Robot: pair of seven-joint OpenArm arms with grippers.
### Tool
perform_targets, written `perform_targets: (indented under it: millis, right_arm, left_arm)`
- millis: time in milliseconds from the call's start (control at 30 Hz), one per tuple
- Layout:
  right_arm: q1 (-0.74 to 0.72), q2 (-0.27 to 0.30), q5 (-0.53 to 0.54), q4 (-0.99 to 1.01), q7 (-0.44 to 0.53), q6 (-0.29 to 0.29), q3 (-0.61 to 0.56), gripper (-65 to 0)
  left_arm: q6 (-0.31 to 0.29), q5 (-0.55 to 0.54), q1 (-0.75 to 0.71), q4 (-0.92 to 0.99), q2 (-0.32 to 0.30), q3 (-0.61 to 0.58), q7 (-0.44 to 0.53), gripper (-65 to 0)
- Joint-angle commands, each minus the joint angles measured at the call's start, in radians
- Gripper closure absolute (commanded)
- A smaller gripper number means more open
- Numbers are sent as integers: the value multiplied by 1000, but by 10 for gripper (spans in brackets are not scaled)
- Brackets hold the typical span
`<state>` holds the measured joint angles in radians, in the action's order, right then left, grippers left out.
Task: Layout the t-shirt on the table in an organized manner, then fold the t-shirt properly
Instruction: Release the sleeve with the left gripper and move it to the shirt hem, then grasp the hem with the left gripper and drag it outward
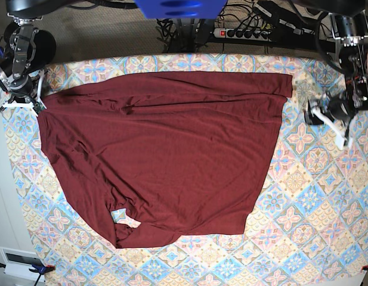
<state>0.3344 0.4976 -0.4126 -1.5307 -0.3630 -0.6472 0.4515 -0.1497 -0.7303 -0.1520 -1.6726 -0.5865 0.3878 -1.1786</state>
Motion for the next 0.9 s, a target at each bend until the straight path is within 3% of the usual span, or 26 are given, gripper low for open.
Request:
perform_targets:
  millis: [0, 133, 233, 367, 533, 667, 867]
  right_arm:
    - [-5, 25, 1, -15, 6, 14, 10, 0]
    - [-4, 25, 1, -15, 6, 14, 10, 0]
    - [-4, 25, 1, -15, 6, 14, 10, 0]
    - [-4, 25, 1, -21, 6, 14, 10, 0]
    - [-4, 25, 1, -41, 6, 14, 10, 0]
    - [-4, 25, 1, -43, 6, 14, 10, 0]
    - [-7, 25, 1, -41, 5, 14, 10, 0]
  left_arm:
    - [2, -2, 47, -1, 0, 26, 12, -412]
    - [2, 2, 245, 144, 61, 29, 12, -412]
    - [2, 4, 443, 340, 121, -72, 15, -412]
    - [8, 31, 613, 573, 185, -272, 174, -412]
    - [8, 125, 704, 745, 264, -459, 322, -412]
    - [8, 157, 710, 806, 297, -464, 355, -412]
    - [8, 151, 707, 803, 290, -461, 369, -412]
